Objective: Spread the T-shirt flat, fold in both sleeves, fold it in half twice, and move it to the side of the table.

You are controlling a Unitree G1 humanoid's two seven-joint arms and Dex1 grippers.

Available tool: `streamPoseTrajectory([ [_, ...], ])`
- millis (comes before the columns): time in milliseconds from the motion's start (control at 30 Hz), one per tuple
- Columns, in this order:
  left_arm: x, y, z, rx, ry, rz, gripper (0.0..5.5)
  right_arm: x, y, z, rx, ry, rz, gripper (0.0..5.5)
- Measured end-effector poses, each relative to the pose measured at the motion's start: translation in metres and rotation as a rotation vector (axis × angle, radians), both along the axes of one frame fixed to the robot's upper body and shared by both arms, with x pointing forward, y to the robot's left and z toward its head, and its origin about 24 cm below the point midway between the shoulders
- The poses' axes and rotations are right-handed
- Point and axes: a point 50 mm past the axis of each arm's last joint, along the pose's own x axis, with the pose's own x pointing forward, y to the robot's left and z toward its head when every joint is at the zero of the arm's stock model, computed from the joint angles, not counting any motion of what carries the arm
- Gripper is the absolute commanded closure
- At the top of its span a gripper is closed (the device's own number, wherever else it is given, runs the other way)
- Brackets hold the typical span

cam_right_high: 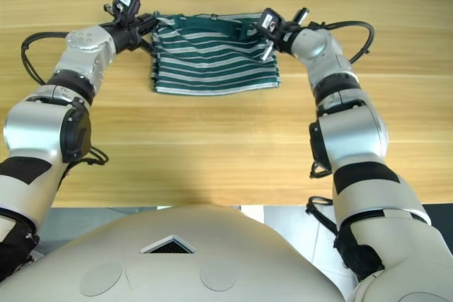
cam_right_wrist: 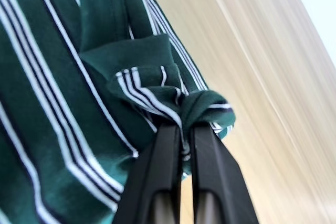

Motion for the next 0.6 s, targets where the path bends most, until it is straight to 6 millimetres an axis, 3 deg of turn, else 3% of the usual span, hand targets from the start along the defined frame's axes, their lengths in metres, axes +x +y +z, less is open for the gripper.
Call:
streamPoseTrajectory([
  [133,-0.002,-0.005,-0.008,0.001,0.06,0.042,5.46,-0.003,0.004,-0.01,-0.004,0.033,-0.031,5.47],
  [200,-0.003,-0.009,-0.01,-0.02,0.076,0.049,4.98,-0.003,0.006,-0.012,0.003,0.04,-0.049,5.47],
  [333,-0.004,-0.012,-0.014,-0.044,0.104,0.08,4.79,-0.004,0.01,-0.016,0.027,0.042,-0.075,5.47],
  [367,-0.004,-0.014,-0.014,-0.048,0.106,0.077,4.67,-0.005,0.01,-0.016,0.045,0.045,-0.093,5.1],
  [600,-0.006,-0.019,-0.018,-0.042,0.114,0.07,3.53,-0.004,0.01,-0.017,0.093,0.034,-0.155,3.89],
])
